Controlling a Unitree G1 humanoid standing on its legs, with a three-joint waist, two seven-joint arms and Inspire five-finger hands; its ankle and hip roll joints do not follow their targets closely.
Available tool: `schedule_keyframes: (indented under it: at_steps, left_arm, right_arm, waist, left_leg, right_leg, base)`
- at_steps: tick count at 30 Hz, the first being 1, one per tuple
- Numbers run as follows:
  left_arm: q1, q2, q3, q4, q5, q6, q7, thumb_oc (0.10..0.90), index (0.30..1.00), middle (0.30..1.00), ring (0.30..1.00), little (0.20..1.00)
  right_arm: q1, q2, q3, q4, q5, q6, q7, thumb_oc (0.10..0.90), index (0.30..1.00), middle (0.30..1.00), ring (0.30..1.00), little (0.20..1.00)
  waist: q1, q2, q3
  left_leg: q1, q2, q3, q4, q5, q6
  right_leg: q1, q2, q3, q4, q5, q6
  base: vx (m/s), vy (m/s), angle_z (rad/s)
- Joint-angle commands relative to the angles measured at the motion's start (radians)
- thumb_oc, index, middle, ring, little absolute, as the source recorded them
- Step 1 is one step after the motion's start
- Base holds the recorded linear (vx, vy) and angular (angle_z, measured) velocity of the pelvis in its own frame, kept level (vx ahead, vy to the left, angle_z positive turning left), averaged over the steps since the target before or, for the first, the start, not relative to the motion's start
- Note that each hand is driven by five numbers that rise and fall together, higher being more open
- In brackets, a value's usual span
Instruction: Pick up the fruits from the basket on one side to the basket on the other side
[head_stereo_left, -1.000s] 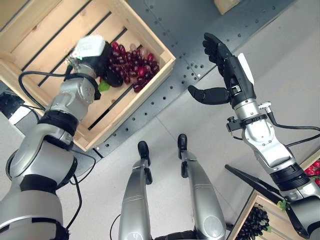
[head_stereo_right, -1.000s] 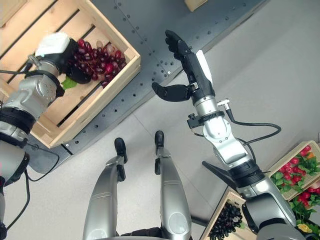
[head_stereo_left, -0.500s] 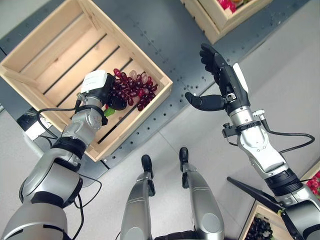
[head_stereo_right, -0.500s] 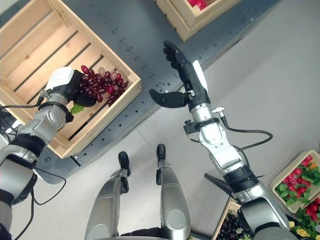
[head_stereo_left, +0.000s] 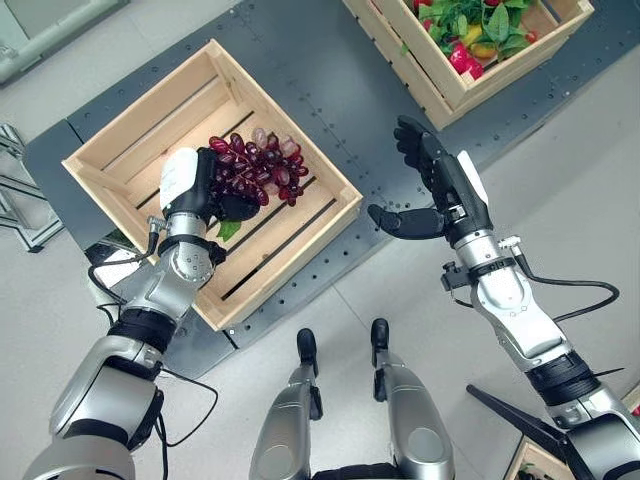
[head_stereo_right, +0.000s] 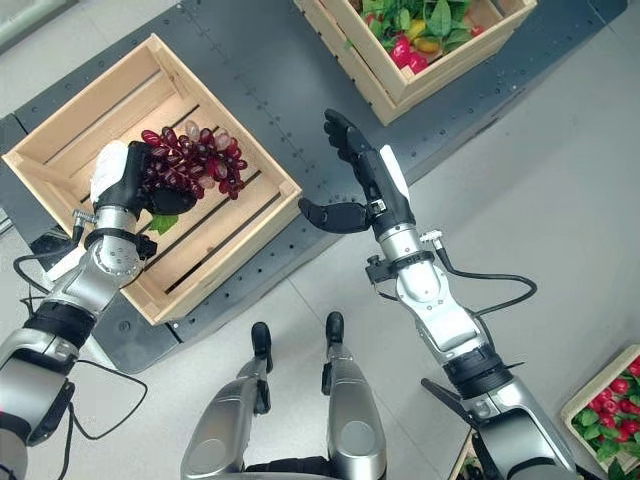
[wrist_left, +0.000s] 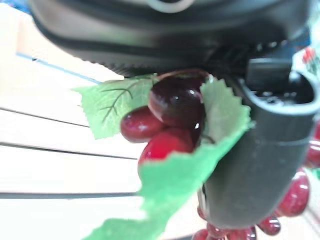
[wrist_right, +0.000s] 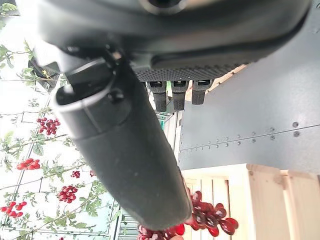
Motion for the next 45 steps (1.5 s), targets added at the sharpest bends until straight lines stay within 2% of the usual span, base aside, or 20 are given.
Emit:
schedule_keyframes:
  at_steps: [1, 5, 9, 11, 16, 22, 27, 31, 32, 34, 45]
  left_arm:
    - [-0.068, -0.002, 0.098, -0.108, 0.011, -0.141, 0.133, 0.400, 0.300, 0.300, 0.300, 0.300]
    - [-0.067, 0.019, 0.094, -0.137, 0.075, -0.129, 0.147, 0.400, 0.300, 0.300, 0.300, 0.300]
    - [-0.071, 0.071, 0.053, -0.188, 0.193, -0.084, 0.136, 0.400, 0.300, 0.300, 0.300, 0.300]
    - [-0.075, 0.092, 0.036, -0.197, 0.208, -0.079, 0.131, 0.400, 0.300, 0.300, 0.300, 0.300]
    - [-0.102, 0.151, -0.030, -0.220, 0.310, -0.045, 0.119, 0.400, 0.300, 0.300, 0.300, 0.300]
    - [-0.131, 0.205, -0.114, -0.233, 0.384, -0.049, 0.099, 0.400, 0.300, 0.300, 0.300, 0.300]
    - [-0.141, 0.223, -0.159, -0.234, 0.408, -0.062, 0.092, 0.400, 0.300, 0.300, 0.300, 0.300]
    - [-0.139, 0.229, -0.176, -0.247, 0.432, -0.080, 0.090, 0.400, 0.300, 0.300, 0.300, 0.300]
    - [-0.139, 0.230, -0.186, -0.258, 0.441, -0.083, 0.089, 0.400, 0.300, 0.300, 0.300, 0.300]
    - [-0.134, 0.229, -0.193, -0.269, 0.451, -0.087, 0.088, 0.400, 0.300, 0.300, 0.300, 0.300]
    - [-0.125, 0.210, -0.223, -0.305, 0.462, -0.078, 0.093, 0.400, 0.300, 0.300, 0.300, 0.300]
  right_arm:
    - [-0.026, -0.005, -0.084, -0.134, 0.001, -0.088, 0.047, 0.800, 0.900, 0.900, 0.900, 0.900]
    - [-0.033, -0.005, -0.069, -0.137, 0.026, -0.075, 0.079, 0.800, 0.900, 0.900, 0.900, 0.900]
    - [-0.041, 0.006, -0.029, -0.146, 0.079, -0.043, 0.122, 0.800, 0.900, 0.900, 0.900, 0.900]
    - [-0.045, 0.012, -0.015, -0.152, 0.106, -0.025, 0.131, 0.800, 0.900, 0.900, 0.900, 0.900]
    - [-0.061, 0.067, 0.039, -0.136, 0.314, 0.090, 0.184, 0.800, 0.900, 0.900, 0.900, 0.900]
    - [-0.088, 0.149, 0.084, -0.094, 0.511, 0.126, 0.184, 0.800, 0.900, 0.900, 0.900, 0.900]
    - [-0.115, 0.182, 0.110, -0.071, 0.556, 0.154, 0.170, 0.800, 0.900, 0.900, 0.900, 0.900]
    - [-0.112, 0.203, 0.130, -0.052, 0.663, 0.215, 0.179, 0.800, 0.900, 0.900, 0.900, 0.900]
    - [-0.094, 0.216, 0.138, -0.039, 0.733, 0.258, 0.200, 0.800, 0.900, 0.900, 0.900, 0.900]
    - [-0.065, 0.227, 0.147, -0.026, 0.788, 0.280, 0.215, 0.800, 0.900, 0.900, 0.900, 0.900]
    - [-0.024, 0.246, 0.182, 0.024, 0.788, 0.337, 0.231, 0.800, 0.900, 0.900, 0.900, 0.900]
  waist:
    - [0.012, 0.055, -0.105]
    - [0.017, 0.058, -0.114]
    - [0.028, 0.068, -0.141]
    - [0.032, 0.072, -0.154]
    - [0.045, 0.085, -0.199]
    - [0.070, 0.096, -0.262]
    - [0.086, 0.096, -0.300]
    - [0.099, 0.093, -0.328]
    - [0.103, 0.092, -0.340]
    - [0.108, 0.089, -0.349]
    - [0.116, 0.087, -0.365]
  left_leg:
    - [0.020, -0.032, -0.006, 0.101, -0.140, -0.001]
    - [0.037, -0.034, -0.011, 0.090, -0.139, 0.000]
    - [0.079, -0.036, -0.020, 0.052, -0.131, -0.004]
    - [0.095, -0.036, -0.023, 0.039, -0.129, -0.005]
    - [0.134, -0.036, -0.033, 0.015, -0.123, -0.011]
    - [0.179, -0.034, -0.054, -0.010, -0.117, -0.020]
    - [0.201, -0.032, -0.068, -0.033, -0.111, -0.022]
    - [0.217, -0.029, -0.076, -0.049, -0.106, -0.024]
    - [0.223, -0.027, -0.079, -0.053, -0.104, -0.024]
    - [0.229, -0.025, -0.084, -0.054, -0.104, -0.024]
    - [0.254, -0.017, -0.099, -0.069, -0.103, -0.029]
  right_leg:
    - [0.025, -0.023, -0.005, 0.064, -0.070, -0.017]
    - [0.045, -0.024, -0.005, 0.055, -0.071, -0.019]
    - [0.097, -0.029, -0.013, 0.015, -0.065, -0.016]
    - [0.118, -0.030, -0.017, -0.002, -0.062, -0.015]
    - [0.169, -0.034, -0.026, -0.039, -0.052, -0.014]
    - [0.233, -0.033, -0.037, -0.084, -0.041, -0.015]
    - [0.261, -0.029, -0.042, -0.109, -0.036, -0.015]
    - [0.284, -0.028, -0.052, -0.123, -0.035, -0.015]
    - [0.292, -0.026, -0.057, -0.124, -0.038, -0.017]
    - [0.303, -0.026, -0.064, -0.124, -0.042, -0.020]
    - [0.333, -0.022, -0.073, -0.136, -0.051, -0.026]
  base:
    - [0.03, 0.007, 0.09]
    - [0.03, -0.003, 0.06]
    - [0.06, -0.023, 0.02]
    - [0.07, -0.023, 0.05]
    - [0.07, -0.042, 0.06]
    - [0.10, -0.059, 0.12]
    - [0.07, -0.061, 0.08]
    - [0.07, -0.061, 0.11]
    - [0.07, -0.059, 0.09]
    - [0.09, -0.070, 0.14]
    - [0.04, -0.033, 0.06]
